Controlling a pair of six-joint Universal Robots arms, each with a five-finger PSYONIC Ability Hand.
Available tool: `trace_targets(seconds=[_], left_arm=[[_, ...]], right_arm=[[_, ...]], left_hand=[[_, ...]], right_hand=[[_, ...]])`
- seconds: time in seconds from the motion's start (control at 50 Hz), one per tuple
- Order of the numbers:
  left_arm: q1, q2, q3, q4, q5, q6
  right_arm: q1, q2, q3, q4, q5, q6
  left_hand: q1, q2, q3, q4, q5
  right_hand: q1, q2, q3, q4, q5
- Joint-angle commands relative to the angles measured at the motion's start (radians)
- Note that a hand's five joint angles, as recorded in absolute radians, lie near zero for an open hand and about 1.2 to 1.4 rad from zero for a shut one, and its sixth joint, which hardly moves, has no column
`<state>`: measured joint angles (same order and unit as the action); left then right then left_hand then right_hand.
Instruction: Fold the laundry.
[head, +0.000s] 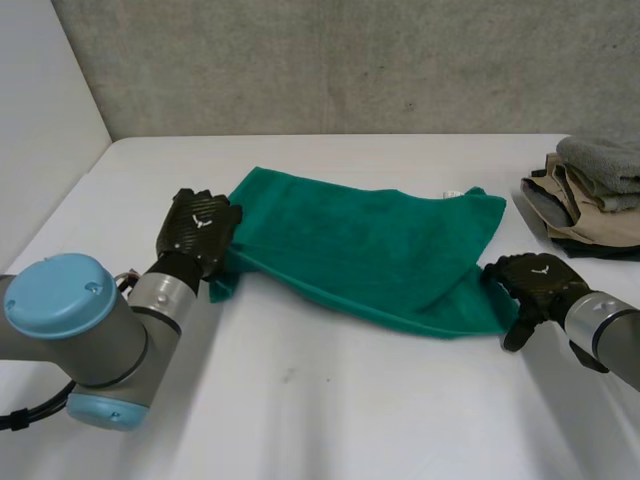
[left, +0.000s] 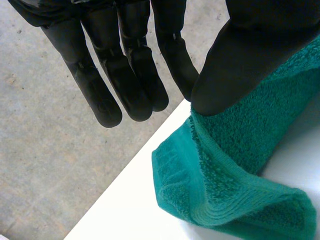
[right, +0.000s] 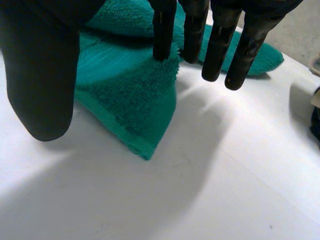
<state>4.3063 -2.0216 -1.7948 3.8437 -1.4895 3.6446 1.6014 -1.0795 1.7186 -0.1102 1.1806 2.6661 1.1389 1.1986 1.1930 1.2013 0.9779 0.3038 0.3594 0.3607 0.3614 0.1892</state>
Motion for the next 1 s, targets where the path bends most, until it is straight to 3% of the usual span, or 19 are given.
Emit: trace_targets(seconds=[0.02,0.34,0.46,0.52,0.6,0.64,0.68,0.84,1.0], left_arm=[[0.013,-0.006,0.003,-0.003,0.0,-0.003],[0.013,-0.009,0.002,-0.004,0.0,-0.001],[0.015,-0.012,0.002,-0.012,0.001,-0.006],[0.013,-0.017,0.0,-0.021,0.003,-0.007],[0.009,-0.032,-0.006,-0.05,0.006,-0.014],[0.006,-0.058,-0.003,-0.075,0.008,-0.02],[0.004,-0.071,-0.002,-0.095,0.008,-0.02],[0.009,-0.045,0.009,-0.154,0.008,-0.04],[0.012,0.082,-0.006,-0.216,0.008,-0.176]], right_arm=[[0.003,0.013,-0.008,-0.032,-0.047,-0.054],[0.008,0.07,-0.054,-0.057,-0.053,-0.057],[0.011,0.084,-0.1,-0.088,-0.065,-0.04],[0.014,0.078,-0.123,-0.097,-0.058,-0.04],[0.009,0.059,-0.148,-0.095,-0.018,-0.041],[0.003,0.047,-0.149,-0.095,0.01,-0.04],[-0.001,0.023,-0.146,-0.092,0.045,-0.04],[-0.034,-0.011,-0.11,-0.1,0.097,-0.058],[-0.077,-0.014,-0.113,-0.1,0.096,-0.054]], left_hand=[[0.257,0.198,0.203,0.195,0.244],[0.257,0.198,0.203,0.195,0.244],[0.257,0.198,0.203,0.195,0.244],[0.257,0.198,0.203,0.195,0.244],[-0.149,-0.209,-0.204,-0.212,-0.163],[-0.463,-0.523,-0.517,-0.526,-0.477],[-0.608,-0.667,-0.662,-0.67,-0.621],[-0.652,-0.712,-0.706,-0.715,-0.666],[-0.688,-0.747,-0.742,-0.75,-0.701]], right_hand=[[0.251,0.195,0.194,0.193,0.191],[0.518,0.462,0.461,0.46,0.458],[1.091,1.036,1.035,1.034,1.031],[1.092,1.037,1.036,1.035,1.033],[1.092,1.037,1.036,1.035,1.033],[1.092,1.037,1.036,1.035,1.033],[1.092,1.037,1.036,1.035,1.033],[1.092,1.037,1.036,1.035,1.033],[1.092,1.037,1.036,1.035,1.033]])
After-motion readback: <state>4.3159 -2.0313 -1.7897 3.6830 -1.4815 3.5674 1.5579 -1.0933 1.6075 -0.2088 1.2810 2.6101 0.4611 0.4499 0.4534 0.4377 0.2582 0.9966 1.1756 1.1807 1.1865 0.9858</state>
